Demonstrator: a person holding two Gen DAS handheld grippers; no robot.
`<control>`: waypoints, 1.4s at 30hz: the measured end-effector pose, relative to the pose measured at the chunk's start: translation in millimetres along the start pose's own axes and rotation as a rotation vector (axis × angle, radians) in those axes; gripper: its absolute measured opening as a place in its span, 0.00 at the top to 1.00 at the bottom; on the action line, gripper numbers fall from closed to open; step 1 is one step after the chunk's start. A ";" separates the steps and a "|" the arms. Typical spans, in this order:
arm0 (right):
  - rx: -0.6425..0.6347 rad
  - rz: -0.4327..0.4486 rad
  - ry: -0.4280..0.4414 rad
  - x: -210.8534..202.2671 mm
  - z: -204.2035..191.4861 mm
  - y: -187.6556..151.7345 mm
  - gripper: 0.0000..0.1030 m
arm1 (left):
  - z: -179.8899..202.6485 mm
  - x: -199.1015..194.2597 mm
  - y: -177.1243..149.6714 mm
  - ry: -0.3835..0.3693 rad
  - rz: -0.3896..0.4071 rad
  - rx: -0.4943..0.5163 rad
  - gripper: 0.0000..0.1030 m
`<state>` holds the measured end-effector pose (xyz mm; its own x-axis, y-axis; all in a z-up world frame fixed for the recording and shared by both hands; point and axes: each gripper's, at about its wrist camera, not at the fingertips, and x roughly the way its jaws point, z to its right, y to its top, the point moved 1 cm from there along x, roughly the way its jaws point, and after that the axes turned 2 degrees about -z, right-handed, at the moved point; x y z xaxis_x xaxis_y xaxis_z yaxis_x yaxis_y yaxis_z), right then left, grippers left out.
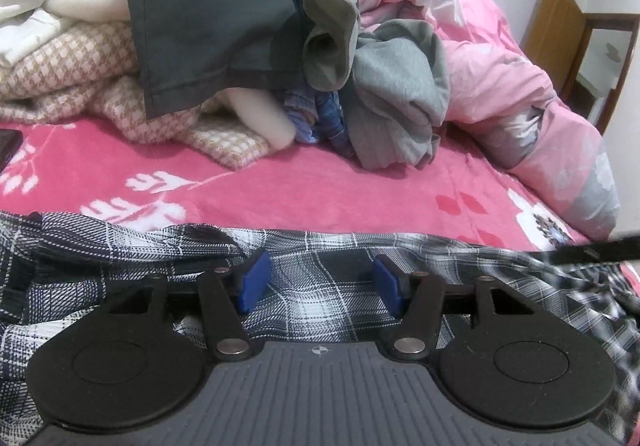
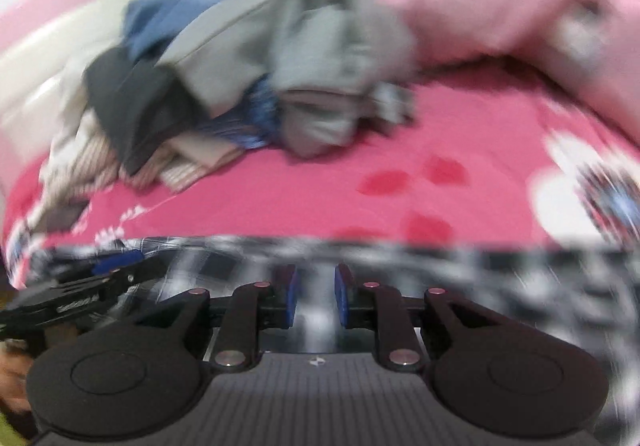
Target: Fold clothes
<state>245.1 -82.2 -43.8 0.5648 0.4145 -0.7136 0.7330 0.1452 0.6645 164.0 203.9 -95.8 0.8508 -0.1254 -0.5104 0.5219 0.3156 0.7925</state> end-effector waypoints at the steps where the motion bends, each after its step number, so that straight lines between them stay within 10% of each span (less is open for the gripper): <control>1: 0.039 0.002 -0.014 -13.9 8.1 -9.2 0.80 | -0.2 -0.3 -0.1 -0.001 0.002 -0.002 0.44; 15: 0.452 0.204 -0.236 -198.8 99.6 -129.7 0.73 | 28.1 -47.9 4.0 0.038 0.173 0.031 0.36; 25: 0.551 0.229 -0.246 -198.2 148.3 -156.8 0.71 | 126.4 -23.2 9.4 -0.013 0.100 0.240 0.34; 42: 0.037 0.095 -0.629 -131.7 170.8 -160.4 0.57 | 125.4 42.2 -21.8 0.131 -0.063 0.275 0.34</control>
<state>117.9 -313.5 -94.3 0.7347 -0.1845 -0.6528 0.6747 0.0982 0.7315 196.3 73.8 -92.8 0.8104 -0.0092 -0.5858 0.5856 0.0424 0.8095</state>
